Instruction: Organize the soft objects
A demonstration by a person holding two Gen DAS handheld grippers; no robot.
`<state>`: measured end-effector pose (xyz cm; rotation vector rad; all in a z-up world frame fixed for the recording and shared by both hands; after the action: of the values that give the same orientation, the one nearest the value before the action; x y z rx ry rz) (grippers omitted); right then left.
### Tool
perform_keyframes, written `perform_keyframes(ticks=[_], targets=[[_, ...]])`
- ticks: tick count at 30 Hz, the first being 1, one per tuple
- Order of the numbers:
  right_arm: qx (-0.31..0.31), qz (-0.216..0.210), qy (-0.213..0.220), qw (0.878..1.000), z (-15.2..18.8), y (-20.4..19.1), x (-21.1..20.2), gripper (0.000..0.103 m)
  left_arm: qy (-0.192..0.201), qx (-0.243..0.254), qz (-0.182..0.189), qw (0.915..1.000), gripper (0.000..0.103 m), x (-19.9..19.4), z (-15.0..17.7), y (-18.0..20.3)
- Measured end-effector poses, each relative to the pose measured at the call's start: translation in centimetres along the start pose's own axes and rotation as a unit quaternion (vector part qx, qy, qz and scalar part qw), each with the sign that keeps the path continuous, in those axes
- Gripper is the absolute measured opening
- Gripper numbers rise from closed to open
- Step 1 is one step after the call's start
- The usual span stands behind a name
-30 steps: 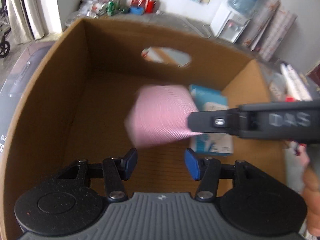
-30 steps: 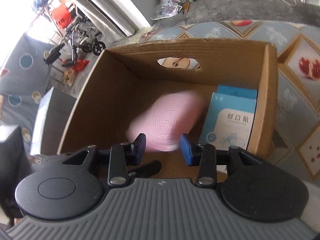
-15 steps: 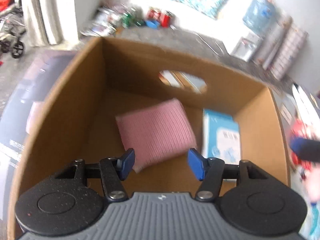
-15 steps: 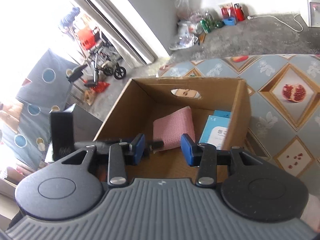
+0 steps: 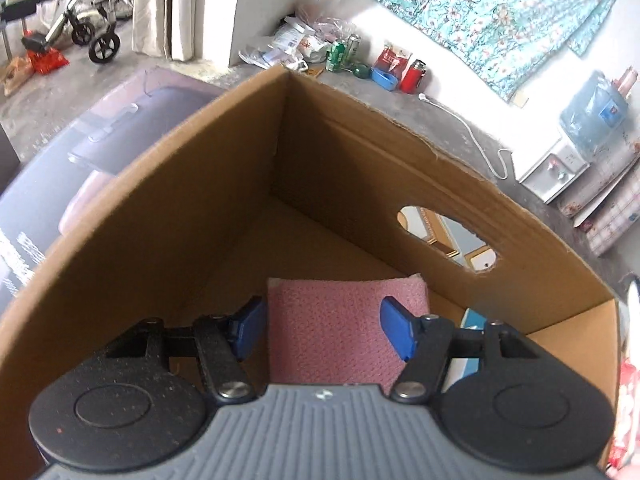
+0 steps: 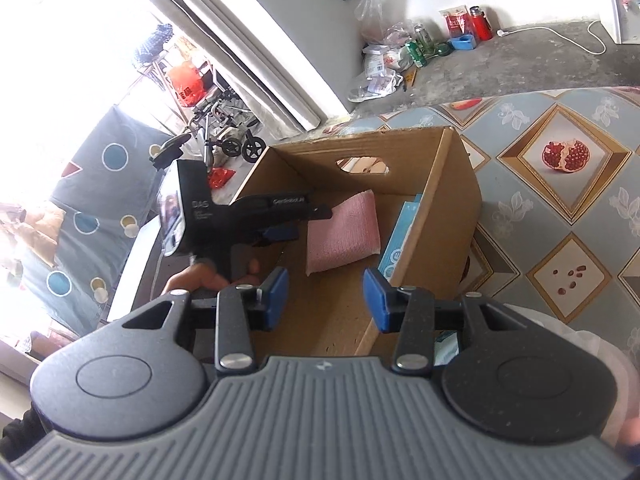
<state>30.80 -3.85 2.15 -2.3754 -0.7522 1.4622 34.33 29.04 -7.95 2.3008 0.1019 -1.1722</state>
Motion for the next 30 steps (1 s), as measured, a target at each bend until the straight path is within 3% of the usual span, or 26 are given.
perform_keyframes(ticks=[4,15,26,30], targets=[[0.006,-0.004,-0.002,1.000,0.5,0.2,-0.3,0.042,-0.018,-0.030,0.006,0.9994,0.063,1.1,-0.1,-0.9],[0.016,-0.006,-0.005,1.000,1.4,0.5,-1.1,0.042,-0.038,-0.074,0.000,0.9966,0.056,-0.7,2.1,-1.4],[0.023,-0.011,-0.001,1.000,1.9,0.3,-2.3,0.043,-0.084,-0.173,0.013,0.9812,0.052,-2.1,4.8,-1.5],[0.026,-0.009,0.003,1.000,2.1,0.4,-2.6,0.044,-0.086,-0.171,0.027,0.9811,0.050,-2.3,5.7,-0.5]])
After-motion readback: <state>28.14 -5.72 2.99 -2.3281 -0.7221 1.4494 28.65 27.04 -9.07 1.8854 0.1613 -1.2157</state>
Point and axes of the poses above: each gripper's, at about its wrist camera, not at the fingertips, and x roughly the way its jaws point, y to its right, z to its underside, the point moved 1 cm from there along x, roughly the way its jaws point, and after that the axes turned 13 degrees about z, right-handed, at the moved point
